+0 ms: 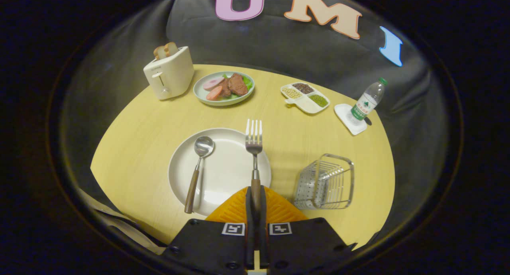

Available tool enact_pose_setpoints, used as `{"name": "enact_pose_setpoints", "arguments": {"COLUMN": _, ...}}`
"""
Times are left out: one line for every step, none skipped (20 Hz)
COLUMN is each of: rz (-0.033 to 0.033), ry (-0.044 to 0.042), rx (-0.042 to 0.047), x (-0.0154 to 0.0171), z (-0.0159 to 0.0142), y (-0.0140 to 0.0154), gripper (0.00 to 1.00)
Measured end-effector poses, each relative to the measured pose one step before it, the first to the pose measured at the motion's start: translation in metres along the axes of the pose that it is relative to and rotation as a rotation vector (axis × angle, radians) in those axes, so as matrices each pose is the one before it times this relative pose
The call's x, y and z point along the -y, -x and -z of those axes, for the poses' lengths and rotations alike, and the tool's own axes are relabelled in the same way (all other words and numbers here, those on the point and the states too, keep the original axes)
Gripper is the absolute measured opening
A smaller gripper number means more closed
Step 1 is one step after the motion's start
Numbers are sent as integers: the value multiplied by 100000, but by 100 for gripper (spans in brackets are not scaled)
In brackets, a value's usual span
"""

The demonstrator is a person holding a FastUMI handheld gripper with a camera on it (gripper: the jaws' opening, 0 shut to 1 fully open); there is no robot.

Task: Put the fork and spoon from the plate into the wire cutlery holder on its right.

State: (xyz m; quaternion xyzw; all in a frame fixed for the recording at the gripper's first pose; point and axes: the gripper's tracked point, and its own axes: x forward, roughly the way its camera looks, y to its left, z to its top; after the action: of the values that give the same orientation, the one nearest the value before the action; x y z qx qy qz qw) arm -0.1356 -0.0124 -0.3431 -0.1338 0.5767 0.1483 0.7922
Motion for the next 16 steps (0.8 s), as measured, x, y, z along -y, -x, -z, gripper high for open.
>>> {"name": "enact_pose_setpoints", "arguments": {"rz": 752, "ry": -751, "rx": -619, "x": 1010, "z": -69, "y": 850, "gripper": 8}}
{"name": "enact_pose_setpoints", "arguments": {"rz": 840, "ry": -708, "rx": -651, "x": 1050, "z": 12, "y": 761, "gripper": 8}}
{"name": "enact_pose_setpoints", "arguments": {"rz": 801, "ry": -879, "rx": -796, "x": 1109, "z": 101, "y": 709, "gripper": 8}}
{"name": "enact_pose_setpoints", "arguments": {"rz": 1012, "ry": -940, "rx": -1209, "x": 1173, "z": 209, "y": 606, "gripper": 8}}
{"name": "enact_pose_setpoints", "arguments": {"rz": 927, "ry": -1037, "rx": -917, "x": 1196, "z": 87, "y": 557, "gripper": 8}}
{"name": "enact_pose_setpoints", "arguments": {"rz": 1276, "ry": -838, "rx": -1548, "x": 1109, "z": 362, "y": 280, "gripper": 8}}
{"name": "enact_pose_setpoints", "arguments": {"rz": 1340, "ry": -621, "rx": -1805, "x": 1225, "z": 467, "y": 284, "gripper": 8}}
{"name": "enact_pose_setpoints", "arguments": {"rz": 1357, "ry": -402, "rx": -2270, "x": 1012, "z": 576, "y": 225, "gripper": 8}}
{"name": "enact_pose_setpoints", "arguments": {"rz": 1034, "ry": 239, "rx": -2947, "x": 967, "z": 683, "y": 116, "gripper": 8}}
{"name": "enact_pose_setpoints", "arguments": {"rz": 816, "ry": 441, "rx": -3166, "x": 684, "z": 805, "y": -113, "gripper": 8}}
{"name": "enact_pose_setpoints", "arguments": {"rz": 933, "ry": 317, "rx": -2498, "x": 607, "z": 606, "y": -134, "gripper": 8}}
{"name": "enact_pose_setpoints", "arguments": {"rz": 102, "ry": 584, "rx": -2488, "x": 220, "z": 496, "y": -248, "gripper": 8}}
{"name": "enact_pose_setpoints", "arguments": {"rz": -210, "ry": -34, "rx": -1498, "x": 36, "z": 224, "y": -248, "gripper": 8}}
{"name": "enact_pose_setpoints", "arguments": {"rz": -359, "ry": -446, "rx": -975, "x": 2, "z": 145, "y": -341, "gripper": 8}}
{"name": "enact_pose_setpoints", "arguments": {"rz": 49, "ry": -767, "rx": -857, "x": 474, "z": -583, "y": -461, "gripper": 8}}
{"name": "enact_pose_setpoints", "arguments": {"rz": -171, "ry": -423, "rx": -590, "x": -17, "z": -53, "y": -337, "gripper": 8}}
